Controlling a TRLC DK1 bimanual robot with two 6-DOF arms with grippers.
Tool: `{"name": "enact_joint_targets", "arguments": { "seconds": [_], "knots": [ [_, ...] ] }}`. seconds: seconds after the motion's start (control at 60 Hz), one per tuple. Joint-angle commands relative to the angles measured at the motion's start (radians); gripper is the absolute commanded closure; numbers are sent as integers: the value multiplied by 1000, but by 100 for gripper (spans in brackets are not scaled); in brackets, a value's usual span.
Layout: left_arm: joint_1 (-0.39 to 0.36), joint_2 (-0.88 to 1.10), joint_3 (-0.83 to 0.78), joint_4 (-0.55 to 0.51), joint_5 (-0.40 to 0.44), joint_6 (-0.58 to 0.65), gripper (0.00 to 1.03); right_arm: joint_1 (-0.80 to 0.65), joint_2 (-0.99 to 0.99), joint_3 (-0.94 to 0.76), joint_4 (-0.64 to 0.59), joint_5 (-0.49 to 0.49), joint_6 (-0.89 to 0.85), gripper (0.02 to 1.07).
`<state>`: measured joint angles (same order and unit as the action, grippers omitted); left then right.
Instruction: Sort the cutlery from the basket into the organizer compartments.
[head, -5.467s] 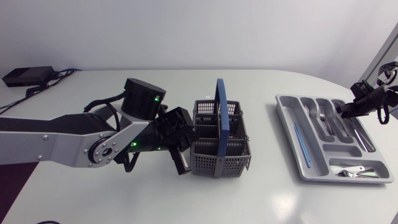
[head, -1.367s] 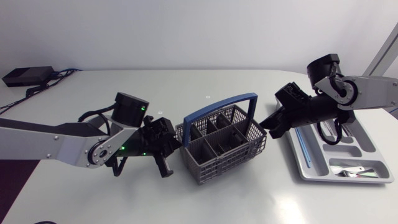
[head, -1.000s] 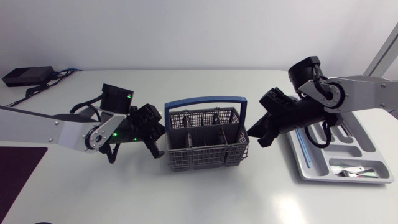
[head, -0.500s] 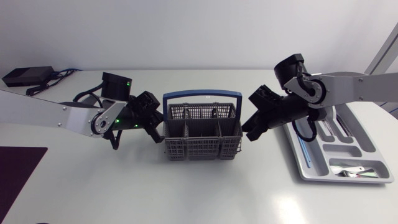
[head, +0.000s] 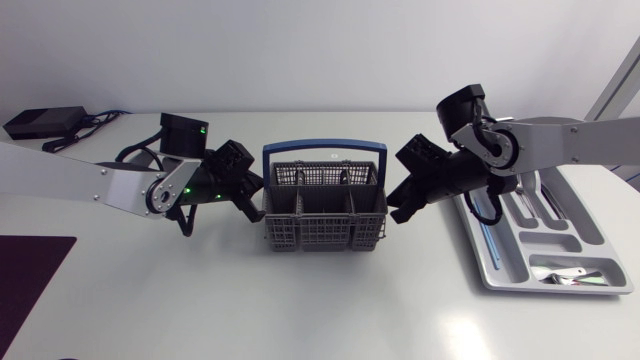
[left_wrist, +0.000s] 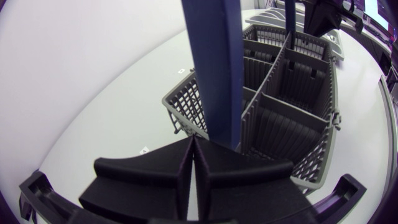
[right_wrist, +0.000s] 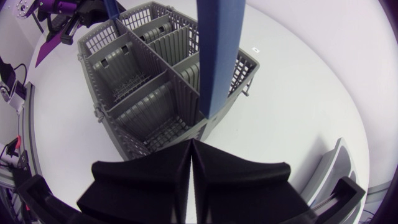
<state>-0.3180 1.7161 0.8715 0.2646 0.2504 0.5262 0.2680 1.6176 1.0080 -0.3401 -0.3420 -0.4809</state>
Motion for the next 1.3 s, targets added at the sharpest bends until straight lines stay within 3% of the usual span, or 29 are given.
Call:
{"name": "enact_joint_targets", "arguments": {
  "seconds": [0.0, 0.283, 0.55, 0.883, 0.917, 0.967, 1.067, 1.117, 1.2, 1.25, 1.283],
  "knots": [
    [-16, 5, 23, 22, 32, -18, 100, 28, -45, -32, 16, -12, 31, 101],
    [-16, -1, 11, 19, 30, -22, 100, 11, -51, -46, 46, 66, 33, 101],
    [2, -42, -31, 22, 30, -22, 100, -42, -84, -82, 62, 78, 31, 101],
    [112, -277, -144, 19, 30, -35, 98, -119, -311, -166, 78, 135, 27, 99],
    [117, -320, -161, 19, 30, -43, 94, -122, -341, -174, 82, 150, 30, 96],
    [123, -388, -190, 15, 27, -45, 86, -128, -380, -184, 84, 155, 31, 77],
    [119, -497, -232, -1, -3, -58, 72, -147, -421, -206, 87, 166, 33, 59],
    [119, -549, -249, -10, -14, -69, 56, -161, -433, -217, 90, 166, 38, 42],
    [119, -621, -270, -27, -34, -88, 24, -181, -459, -241, 99, 166, 36, 4],
    [119, -665, -287, -38, -37, -88, 3, -190, -481, -258, 105, 166, 34, 6],
    [119, -690, -298, -38, -51, -88, 3, -193, -498, -267, 105, 167, 36, 6]
  ]
}}
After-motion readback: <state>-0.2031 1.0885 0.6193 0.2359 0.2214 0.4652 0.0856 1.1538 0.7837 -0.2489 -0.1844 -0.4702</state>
